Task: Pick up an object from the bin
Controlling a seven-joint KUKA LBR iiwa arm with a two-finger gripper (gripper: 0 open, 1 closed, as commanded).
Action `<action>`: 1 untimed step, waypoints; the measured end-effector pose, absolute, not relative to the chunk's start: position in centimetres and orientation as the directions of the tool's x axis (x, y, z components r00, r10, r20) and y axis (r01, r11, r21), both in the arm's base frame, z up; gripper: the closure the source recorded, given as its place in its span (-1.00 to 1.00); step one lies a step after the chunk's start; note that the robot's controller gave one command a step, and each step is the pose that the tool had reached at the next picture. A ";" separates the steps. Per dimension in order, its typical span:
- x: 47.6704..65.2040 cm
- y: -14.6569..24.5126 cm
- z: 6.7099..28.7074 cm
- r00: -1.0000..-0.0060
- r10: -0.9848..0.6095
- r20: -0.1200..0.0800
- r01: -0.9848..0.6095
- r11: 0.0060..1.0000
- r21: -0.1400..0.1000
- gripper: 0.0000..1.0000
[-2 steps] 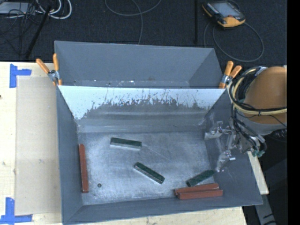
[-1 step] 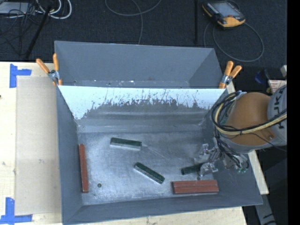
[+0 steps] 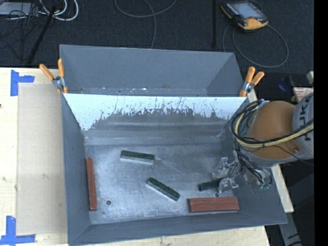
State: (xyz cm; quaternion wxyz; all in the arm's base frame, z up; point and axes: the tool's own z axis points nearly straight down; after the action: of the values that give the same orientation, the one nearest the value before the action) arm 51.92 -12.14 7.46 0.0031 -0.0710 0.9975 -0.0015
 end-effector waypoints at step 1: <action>51.8 -10.4 10.9 -0.992 -0.129 0.002 -0.129 0.992 0.001 1.00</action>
Offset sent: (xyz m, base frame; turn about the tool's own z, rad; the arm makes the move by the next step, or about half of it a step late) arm 0.0014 0.0059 0.1438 0.0037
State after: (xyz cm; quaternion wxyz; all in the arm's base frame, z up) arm 51.83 -10.41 10.93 -0.0010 -0.0645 0.9979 0.0005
